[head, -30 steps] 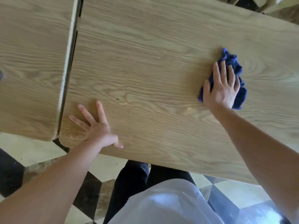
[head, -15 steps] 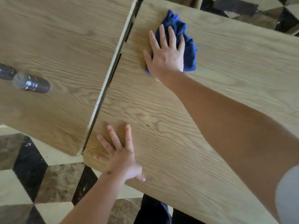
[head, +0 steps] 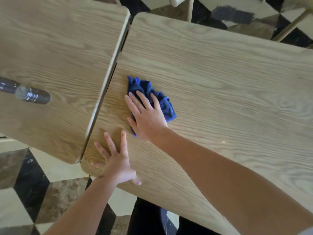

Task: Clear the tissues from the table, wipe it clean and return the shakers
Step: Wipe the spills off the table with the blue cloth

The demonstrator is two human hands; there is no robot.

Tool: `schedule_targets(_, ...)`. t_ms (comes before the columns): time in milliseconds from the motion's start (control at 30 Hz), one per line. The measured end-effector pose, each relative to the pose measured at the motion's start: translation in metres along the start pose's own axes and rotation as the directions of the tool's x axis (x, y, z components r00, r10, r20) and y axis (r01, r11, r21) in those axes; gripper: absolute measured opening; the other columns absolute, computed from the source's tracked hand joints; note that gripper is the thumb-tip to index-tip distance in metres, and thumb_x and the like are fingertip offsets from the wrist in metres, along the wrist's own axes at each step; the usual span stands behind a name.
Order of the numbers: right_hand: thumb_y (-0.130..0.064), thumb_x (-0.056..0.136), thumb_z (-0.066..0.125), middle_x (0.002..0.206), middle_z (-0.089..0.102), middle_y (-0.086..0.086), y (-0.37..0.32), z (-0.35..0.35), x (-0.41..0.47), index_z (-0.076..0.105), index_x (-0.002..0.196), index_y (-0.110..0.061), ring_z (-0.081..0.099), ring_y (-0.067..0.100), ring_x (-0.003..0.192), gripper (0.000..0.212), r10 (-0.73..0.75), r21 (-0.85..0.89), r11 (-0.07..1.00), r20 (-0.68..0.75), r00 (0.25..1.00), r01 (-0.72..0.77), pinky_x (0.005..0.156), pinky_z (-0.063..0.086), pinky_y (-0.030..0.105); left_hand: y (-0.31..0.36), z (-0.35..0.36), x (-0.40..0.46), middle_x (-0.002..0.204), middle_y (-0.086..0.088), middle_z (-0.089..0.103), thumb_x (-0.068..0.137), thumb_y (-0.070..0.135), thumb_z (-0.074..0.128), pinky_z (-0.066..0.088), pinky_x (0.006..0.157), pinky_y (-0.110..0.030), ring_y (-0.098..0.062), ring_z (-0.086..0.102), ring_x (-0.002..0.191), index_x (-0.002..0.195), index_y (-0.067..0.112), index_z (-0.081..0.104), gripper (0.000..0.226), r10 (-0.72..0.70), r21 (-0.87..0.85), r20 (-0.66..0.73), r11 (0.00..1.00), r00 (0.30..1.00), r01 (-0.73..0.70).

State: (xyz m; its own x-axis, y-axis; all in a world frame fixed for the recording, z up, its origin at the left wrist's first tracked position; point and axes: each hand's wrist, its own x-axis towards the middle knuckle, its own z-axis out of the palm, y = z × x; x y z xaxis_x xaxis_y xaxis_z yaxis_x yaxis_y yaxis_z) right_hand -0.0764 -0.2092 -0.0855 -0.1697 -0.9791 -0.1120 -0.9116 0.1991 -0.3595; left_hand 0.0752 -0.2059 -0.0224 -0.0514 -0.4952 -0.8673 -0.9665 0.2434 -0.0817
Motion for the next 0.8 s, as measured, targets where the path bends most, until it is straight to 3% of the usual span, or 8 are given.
schedule_targets(267,-0.048,0.100,0.036,0.166,0.019,-0.006,0.009,-0.005,-0.149,0.021,0.158,-0.021,0.012,0.019,0.154,0.066,0.226,0.035,0.973,0.076,0.971,-0.229,0.123,0.013,0.052,-0.009,0.002,-0.016,0.134,-0.001,-0.066,0.040,0.045,0.097,0.003,0.103,-0.084,-0.044,-0.047,0.134,0.133,0.051,-0.045,0.170,0.095,0.036,-0.094,0.995,0.991,-0.092)
schedule_targets(467,-0.061,0.097,0.032,0.167,-0.003,-0.009,-0.002,-0.011,-0.234,0.001,0.160,-0.026,-0.009,0.015,0.154,0.078,0.438,0.062,0.890,0.155,0.886,-0.451,0.125,-0.004,0.046,-0.006,0.010,-0.023,0.151,-0.016,-0.046,0.053,0.053,0.093,0.015,0.114,-0.070,-0.055,-0.030,0.140,0.144,0.038,-0.038,0.160,0.163,0.115,-0.149,0.982,0.975,-0.147)
schedule_targets(567,-0.063,0.095,0.040,0.167,-0.008,-0.011,-0.008,-0.018,-0.250,-0.003,0.159,-0.027,-0.014,0.016,0.153,0.085,0.480,0.054,0.864,0.208,0.852,-0.500,0.125,-0.003,0.049,-0.007,0.021,-0.025,0.155,-0.024,-0.035,0.060,0.062,0.085,0.017,0.116,-0.066,-0.060,-0.021,0.141,0.150,0.036,-0.028,0.148,0.218,0.161,-0.181,0.969,0.959,-0.190)
schedule_targets(667,-0.060,0.095,0.046,0.166,-0.009,-0.012,-0.017,-0.022,-0.262,0.000,0.159,-0.025,-0.015,0.019,0.153,0.087,0.541,0.053,0.824,0.218,0.812,-0.564,0.123,-0.011,0.052,-0.020,0.034,-0.028,0.159,-0.022,-0.027,0.067,0.067,0.077,0.019,0.117,-0.066,-0.059,-0.015,0.143,0.153,0.042,-0.017,0.130,0.314,0.190,-0.238,0.943,0.919,-0.273)
schedule_targets(800,-0.056,0.094,0.051,0.167,-0.006,-0.010,-0.026,-0.023,-0.264,0.003,0.160,-0.023,-0.013,0.023,0.153,0.088,0.593,0.050,0.782,0.248,0.767,-0.621,0.123,-0.003,0.054,-0.037,0.052,-0.028,0.163,-0.014,-0.023,0.076,0.069,0.067,0.019,0.118,-0.065,-0.052,-0.012,0.148,0.155,0.046,-0.004,0.108,0.431,0.280,-0.226,0.888,0.874,-0.366)
